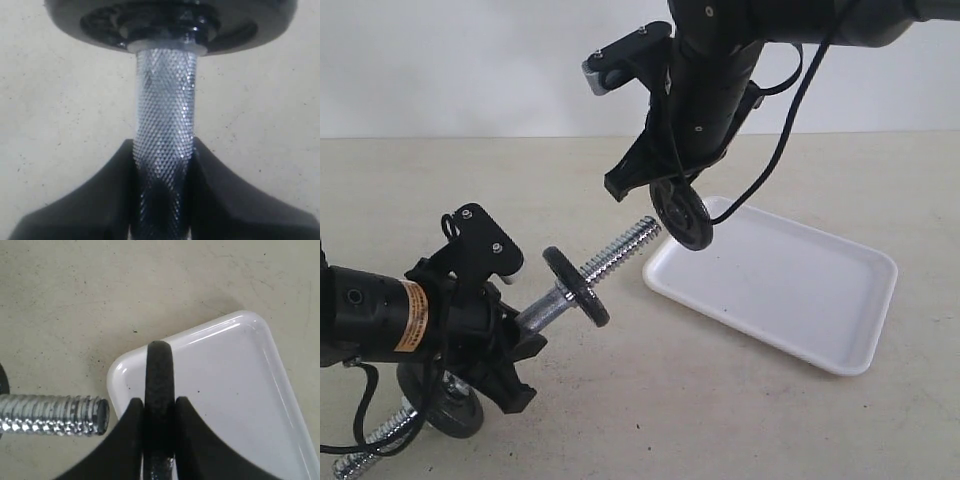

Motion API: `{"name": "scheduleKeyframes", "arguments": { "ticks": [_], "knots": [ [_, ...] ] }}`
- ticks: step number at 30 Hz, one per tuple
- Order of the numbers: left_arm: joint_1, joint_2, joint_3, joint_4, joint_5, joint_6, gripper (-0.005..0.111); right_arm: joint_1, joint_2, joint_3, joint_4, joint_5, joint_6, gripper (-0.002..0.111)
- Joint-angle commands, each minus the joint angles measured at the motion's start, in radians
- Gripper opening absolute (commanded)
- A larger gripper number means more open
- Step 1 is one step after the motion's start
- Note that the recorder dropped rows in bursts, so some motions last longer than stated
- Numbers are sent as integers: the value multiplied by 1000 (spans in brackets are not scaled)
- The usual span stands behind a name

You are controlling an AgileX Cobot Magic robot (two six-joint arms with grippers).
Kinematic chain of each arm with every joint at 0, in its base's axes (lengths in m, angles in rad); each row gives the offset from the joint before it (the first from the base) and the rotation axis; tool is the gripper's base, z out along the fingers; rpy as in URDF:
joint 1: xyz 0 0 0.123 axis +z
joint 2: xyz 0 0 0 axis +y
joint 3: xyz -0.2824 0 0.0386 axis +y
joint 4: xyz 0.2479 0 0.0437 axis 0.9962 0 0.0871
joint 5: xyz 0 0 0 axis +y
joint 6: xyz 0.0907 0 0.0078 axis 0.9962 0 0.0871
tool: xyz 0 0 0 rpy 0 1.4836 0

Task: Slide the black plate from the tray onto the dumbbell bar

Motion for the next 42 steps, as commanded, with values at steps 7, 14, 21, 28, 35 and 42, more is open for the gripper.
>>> {"name": "scheduleKeyframes", "arguments": {
  "ticks": [7, 14, 21, 28, 35, 42],
  "knots": [
    [-2, -32, -48, -28, -213, 1, 4, -2, -30, -15, 51, -33, -20, 0],
    [-2, -32, -48, -28, -213, 1, 4, 0, -30, -15, 62, -45, -27, 0],
    [-2, -32, -48, -28, -184, 1, 4, 0, -30, -15, 90, -47, -49, 0],
    [-2, -32, -48, -28, -155, -4, 4, 0, -30, -15, 90, -51, -61, 0],
    [-2, -32, -48, -28, -127, -10, 4, 0, -30, -52, 91, -39, -68, 0],
    [-2, -32, -48, -28, -127, -13, 4, 0, -30, -83, 94, 16, -81, 0]
  ]
}}
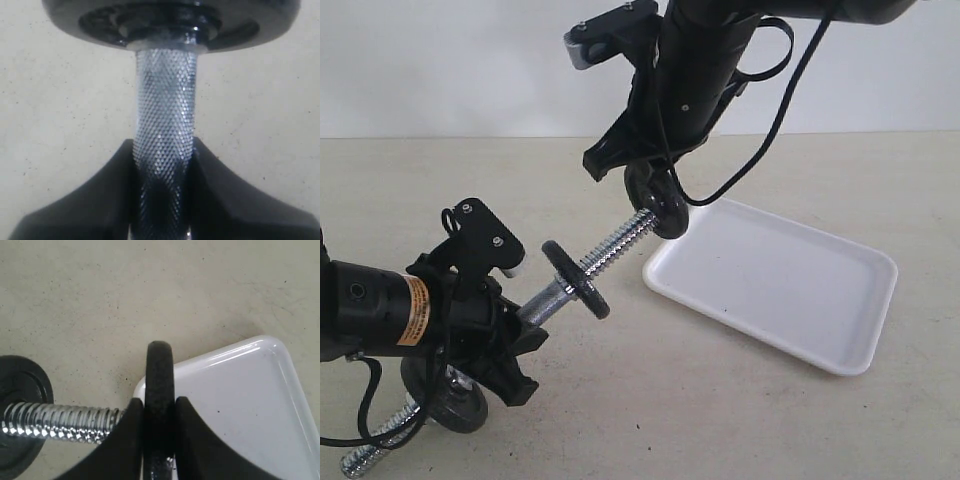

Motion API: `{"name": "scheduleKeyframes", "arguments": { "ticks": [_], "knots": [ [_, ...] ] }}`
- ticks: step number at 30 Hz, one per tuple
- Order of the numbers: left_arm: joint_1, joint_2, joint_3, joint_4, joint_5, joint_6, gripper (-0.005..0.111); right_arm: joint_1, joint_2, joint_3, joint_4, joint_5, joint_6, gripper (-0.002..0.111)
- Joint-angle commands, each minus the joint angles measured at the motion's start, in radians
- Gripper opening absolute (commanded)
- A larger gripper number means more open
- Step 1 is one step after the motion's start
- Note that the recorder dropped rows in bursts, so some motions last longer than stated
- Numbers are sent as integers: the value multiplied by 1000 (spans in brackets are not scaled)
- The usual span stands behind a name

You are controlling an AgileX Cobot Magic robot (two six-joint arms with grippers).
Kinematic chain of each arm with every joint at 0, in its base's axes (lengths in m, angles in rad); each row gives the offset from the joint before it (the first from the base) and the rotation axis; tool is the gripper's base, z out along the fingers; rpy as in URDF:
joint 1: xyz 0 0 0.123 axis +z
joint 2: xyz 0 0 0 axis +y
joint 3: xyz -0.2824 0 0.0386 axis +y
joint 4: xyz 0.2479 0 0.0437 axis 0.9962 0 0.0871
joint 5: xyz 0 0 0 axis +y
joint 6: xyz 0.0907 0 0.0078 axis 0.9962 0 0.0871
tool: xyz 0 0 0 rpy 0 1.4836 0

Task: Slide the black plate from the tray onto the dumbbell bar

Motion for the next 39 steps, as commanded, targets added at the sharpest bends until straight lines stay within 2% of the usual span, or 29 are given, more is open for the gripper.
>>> {"name": "scheduleKeyframes", "arguments": {
  "ticks": [1, 13, 24, 30, 39],
  "knots": [
    [-2, -32, -35, -20, -133, -11, 4, 0, -28, -22, -4, 10, -11, 0],
    [-2, -32, -35, -20, -137, -11, 4, 0, -28, -22, 30, 38, -15, 0],
    [-2, -32, -35, -20, -139, -11, 4, 46, -28, -22, 20, 45, -16, 0],
    [-2, -32, -35, -20, -139, -11, 4, 46, -28, -22, -79, 64, 31, 0],
    [-2, -32, -35, -20, -141, -11, 4, 46, -28, -22, -102, 67, 51, 0]
  ]
}}
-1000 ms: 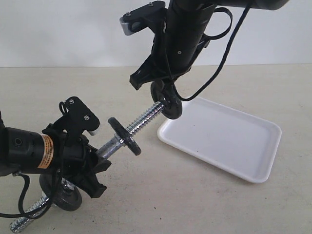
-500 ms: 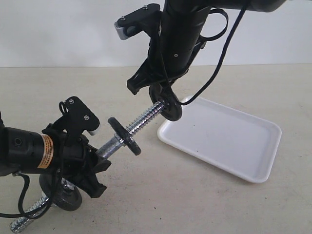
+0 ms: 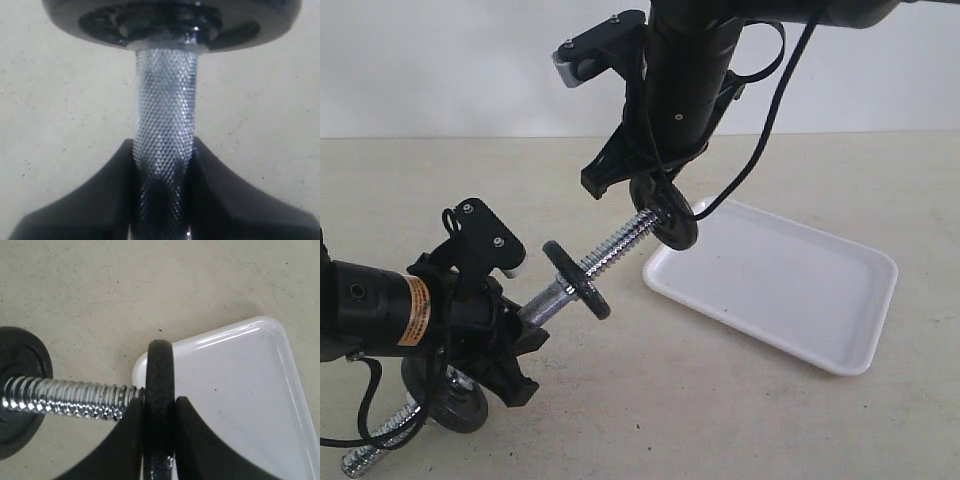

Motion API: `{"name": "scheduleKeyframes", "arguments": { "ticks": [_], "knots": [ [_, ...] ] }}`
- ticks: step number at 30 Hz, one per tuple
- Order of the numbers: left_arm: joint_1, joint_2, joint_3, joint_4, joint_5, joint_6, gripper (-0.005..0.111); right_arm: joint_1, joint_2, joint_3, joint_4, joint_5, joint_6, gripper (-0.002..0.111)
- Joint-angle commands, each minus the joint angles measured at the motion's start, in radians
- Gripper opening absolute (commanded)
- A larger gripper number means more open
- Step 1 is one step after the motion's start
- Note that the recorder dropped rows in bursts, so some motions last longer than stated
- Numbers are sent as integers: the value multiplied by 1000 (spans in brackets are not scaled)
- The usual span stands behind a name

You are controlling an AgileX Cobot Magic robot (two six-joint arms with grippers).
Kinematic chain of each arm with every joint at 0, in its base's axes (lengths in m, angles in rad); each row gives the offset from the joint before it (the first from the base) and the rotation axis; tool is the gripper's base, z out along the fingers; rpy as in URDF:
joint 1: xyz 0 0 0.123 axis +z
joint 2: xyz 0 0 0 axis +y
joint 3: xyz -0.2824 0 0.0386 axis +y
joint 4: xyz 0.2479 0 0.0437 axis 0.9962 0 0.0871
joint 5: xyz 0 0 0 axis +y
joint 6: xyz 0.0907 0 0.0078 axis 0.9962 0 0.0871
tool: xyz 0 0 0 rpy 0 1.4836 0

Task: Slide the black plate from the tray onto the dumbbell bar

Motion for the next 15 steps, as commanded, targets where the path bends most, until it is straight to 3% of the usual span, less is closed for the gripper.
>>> {"name": "scheduleKeyframes", "arguments": {
  "ticks": [1, 15],
  "knots": [
    [-2, -32, -35, -22, -144, -11, 4, -1, -28, -16, -29, -14, 16, 0],
    [-2, -34, -35, -22, -162, -11, 4, -1, -26, -16, -18, -24, 19, 0]
  ]
}}
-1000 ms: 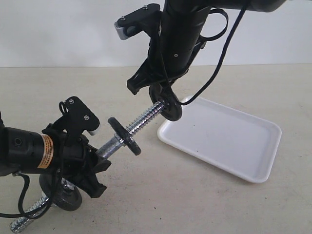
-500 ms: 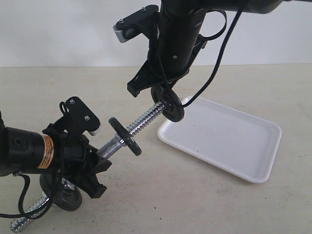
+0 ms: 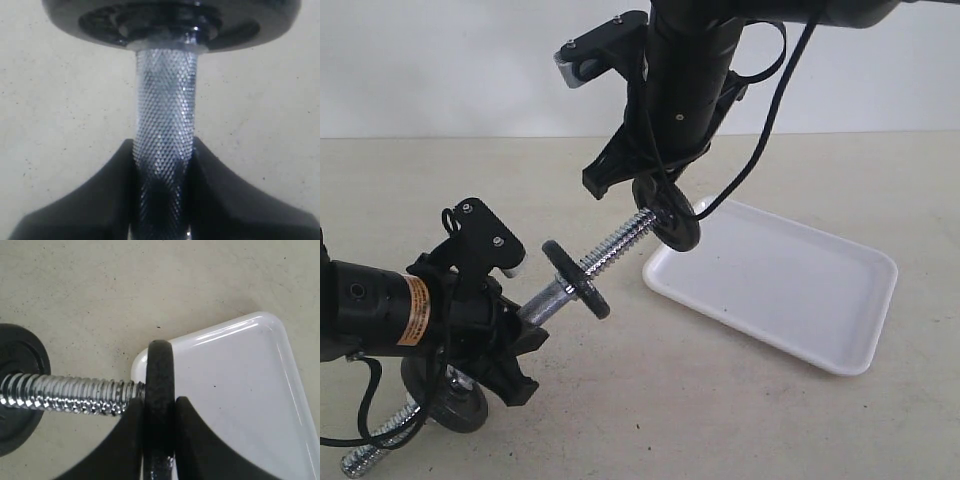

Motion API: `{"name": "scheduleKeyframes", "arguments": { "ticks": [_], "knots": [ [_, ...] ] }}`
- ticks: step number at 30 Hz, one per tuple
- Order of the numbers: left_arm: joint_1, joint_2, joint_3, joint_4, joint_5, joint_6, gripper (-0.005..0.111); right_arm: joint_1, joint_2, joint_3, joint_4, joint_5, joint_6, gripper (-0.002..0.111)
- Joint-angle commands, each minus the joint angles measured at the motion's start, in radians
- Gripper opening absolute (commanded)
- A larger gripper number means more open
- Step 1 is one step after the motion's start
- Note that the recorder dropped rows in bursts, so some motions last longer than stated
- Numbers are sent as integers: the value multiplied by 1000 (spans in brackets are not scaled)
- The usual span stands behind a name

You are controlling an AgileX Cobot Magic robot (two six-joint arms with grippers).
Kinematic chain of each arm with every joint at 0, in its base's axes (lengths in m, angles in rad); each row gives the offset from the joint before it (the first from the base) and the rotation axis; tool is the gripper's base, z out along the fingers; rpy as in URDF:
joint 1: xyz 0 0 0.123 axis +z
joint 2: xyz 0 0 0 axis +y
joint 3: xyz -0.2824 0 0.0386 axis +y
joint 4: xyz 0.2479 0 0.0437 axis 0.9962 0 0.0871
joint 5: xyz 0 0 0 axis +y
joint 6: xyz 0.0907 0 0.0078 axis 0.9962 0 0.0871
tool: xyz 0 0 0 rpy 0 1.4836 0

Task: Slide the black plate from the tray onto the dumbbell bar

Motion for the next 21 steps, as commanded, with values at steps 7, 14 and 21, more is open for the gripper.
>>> {"name": "scheduleKeyframes", "arguments": {
  "ticks": [7, 14, 21],
  "knots": [
    [-2, -34, -35, -22, -165, -11, 4, -1, -8, -16, 3, -35, 3, 0],
    [-2, -34, -35, -22, -165, -11, 4, 6, 0, -16, 5, -52, 2, 0],
    [-2, -34, -35, -22, -165, -11, 4, 11, 0, -16, 5, -63, 2, 0]
  ]
}}
